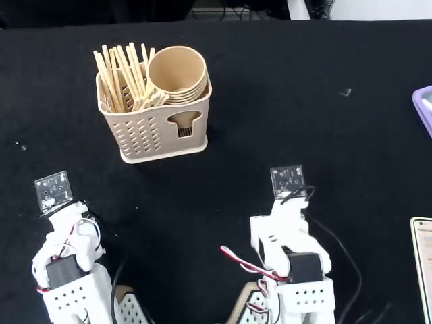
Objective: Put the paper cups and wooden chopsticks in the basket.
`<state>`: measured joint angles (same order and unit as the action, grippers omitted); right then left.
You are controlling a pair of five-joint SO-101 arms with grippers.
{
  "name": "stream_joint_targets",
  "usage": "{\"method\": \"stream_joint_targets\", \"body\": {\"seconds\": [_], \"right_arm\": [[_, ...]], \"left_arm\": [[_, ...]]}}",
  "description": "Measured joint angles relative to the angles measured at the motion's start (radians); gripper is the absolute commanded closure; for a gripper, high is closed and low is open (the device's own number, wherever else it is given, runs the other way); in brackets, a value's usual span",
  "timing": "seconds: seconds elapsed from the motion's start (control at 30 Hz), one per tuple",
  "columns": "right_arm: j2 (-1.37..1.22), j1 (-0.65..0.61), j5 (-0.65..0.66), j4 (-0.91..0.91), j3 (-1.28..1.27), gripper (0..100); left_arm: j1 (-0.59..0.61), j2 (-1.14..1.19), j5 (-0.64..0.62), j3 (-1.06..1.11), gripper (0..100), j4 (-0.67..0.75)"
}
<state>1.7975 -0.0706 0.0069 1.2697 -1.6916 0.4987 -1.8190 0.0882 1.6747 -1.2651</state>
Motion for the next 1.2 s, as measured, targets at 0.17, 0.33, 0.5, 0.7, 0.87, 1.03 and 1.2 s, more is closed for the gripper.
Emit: {"method": "stream_joint_targets", "body": {"seconds": [0.17,0.33,0.5,0.7,0.87,1.03,1.2], "right_arm": [[0.000,0.000,0.000,0.012,0.000,98.4],[0.000,0.000,0.000,0.012,0.000,98.4],[0.000,0.000,0.000,0.012,0.000,98.4],[0.000,0.000,0.002,0.012,0.000,98.4],[0.000,0.000,0.002,0.012,0.000,98.4],[0.000,0.000,0.002,0.012,0.000,98.4],[0.000,0.000,0.002,0.012,0.000,98.4]], "left_arm": [[0.000,0.000,0.000,0.000,97,0.000],[0.000,0.000,0.000,0.000,97,0.000],[0.000,0.000,0.000,0.000,97,0.000],[0.000,0.000,0.000,0.000,97,0.000],[0.000,0.000,0.000,0.000,97,0.000],[0.000,0.000,0.000,0.000,97,0.000],[0.000,0.000,0.000,0.000,97,0.000]]}}
